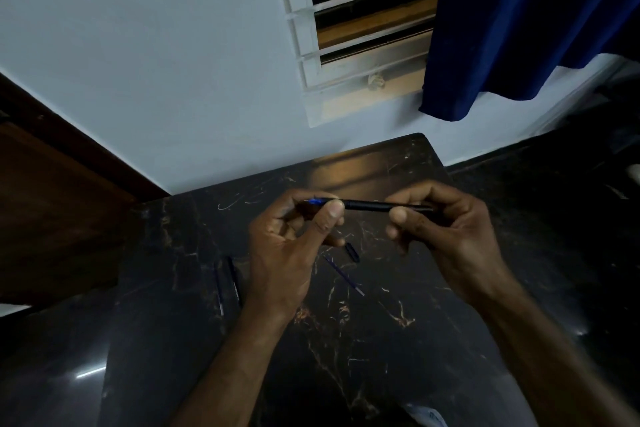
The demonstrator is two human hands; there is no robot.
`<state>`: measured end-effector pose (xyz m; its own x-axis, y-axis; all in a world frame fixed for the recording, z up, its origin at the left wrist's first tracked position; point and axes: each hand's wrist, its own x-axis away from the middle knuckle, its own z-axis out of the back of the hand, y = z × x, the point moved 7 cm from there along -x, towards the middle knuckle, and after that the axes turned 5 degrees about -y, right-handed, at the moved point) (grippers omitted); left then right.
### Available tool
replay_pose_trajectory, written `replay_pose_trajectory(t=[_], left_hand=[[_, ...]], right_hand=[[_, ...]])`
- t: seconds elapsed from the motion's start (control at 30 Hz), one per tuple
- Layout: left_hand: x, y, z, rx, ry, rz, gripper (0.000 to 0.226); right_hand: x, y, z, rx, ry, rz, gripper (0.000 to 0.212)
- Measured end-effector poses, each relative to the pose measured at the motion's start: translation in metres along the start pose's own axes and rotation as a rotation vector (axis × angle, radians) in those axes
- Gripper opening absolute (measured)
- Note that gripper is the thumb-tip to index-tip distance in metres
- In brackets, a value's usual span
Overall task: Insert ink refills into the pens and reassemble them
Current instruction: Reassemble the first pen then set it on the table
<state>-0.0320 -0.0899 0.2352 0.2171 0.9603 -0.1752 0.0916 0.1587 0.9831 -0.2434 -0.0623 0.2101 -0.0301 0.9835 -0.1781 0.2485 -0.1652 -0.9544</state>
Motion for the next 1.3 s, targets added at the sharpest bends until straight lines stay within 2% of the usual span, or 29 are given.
replay_pose_trajectory(t=[0.2,0.4,0.53,0.67,0.73,0.8,0.9,0.97,1.1,1.23,1.3], left_hand=[[-0.004,-0.01,-0.017,0.045,-0.022,0.005,0.01],[-0.009,-0.012,-0.032,-0.011,-0.077,-0.077,0.009],[-0.013,-0.029,-0.041,-0.076,-0.119,-0.06,0.012],[-0.028,-0.085,-0.038,-0.344,-0.357,0.062,0.032],[-0.034,-0.127,-0.031,-0.597,-0.453,0.101,0.042],[-0.04,-0.172,-0.026,-0.855,-0.544,0.101,0.045],[-0.043,-0.234,-0.026,-1.199,-0.808,0.195,0.05],[-0.045,-0.255,-0.025,-1.236,-0.908,0.217,0.048],[-0.044,-0.267,-0.024,-1.247,-0.962,0.166,0.034],[-0.041,-0.267,-0.02,-1.292,-0.918,0.124,0.022],[-0.04,-0.255,-0.02,-1.235,-0.827,0.164,0.02]], right_hand=[[-0.001,0.003,0.017,0.059,-0.024,-0.019,0.029],[0.004,0.019,0.035,0.031,-0.046,-0.107,0.039],[0.011,0.032,0.05,-0.049,0.094,-0.158,0.036],[0.027,0.034,0.077,-0.069,0.339,-0.157,0.016],[0.038,0.029,0.093,-0.096,0.429,-0.148,0.012],[0.051,0.022,0.103,-0.119,0.467,-0.149,0.016],[0.073,0.015,0.112,-0.107,0.487,-0.179,0.016],[0.086,0.013,0.117,-0.101,0.516,-0.206,0.019],[0.103,0.014,0.118,-0.111,0.561,-0.219,0.018],[0.103,0.011,0.113,-0.12,0.577,-0.194,0.019],[0.098,0.005,0.108,-0.108,0.574,-0.166,0.018]])
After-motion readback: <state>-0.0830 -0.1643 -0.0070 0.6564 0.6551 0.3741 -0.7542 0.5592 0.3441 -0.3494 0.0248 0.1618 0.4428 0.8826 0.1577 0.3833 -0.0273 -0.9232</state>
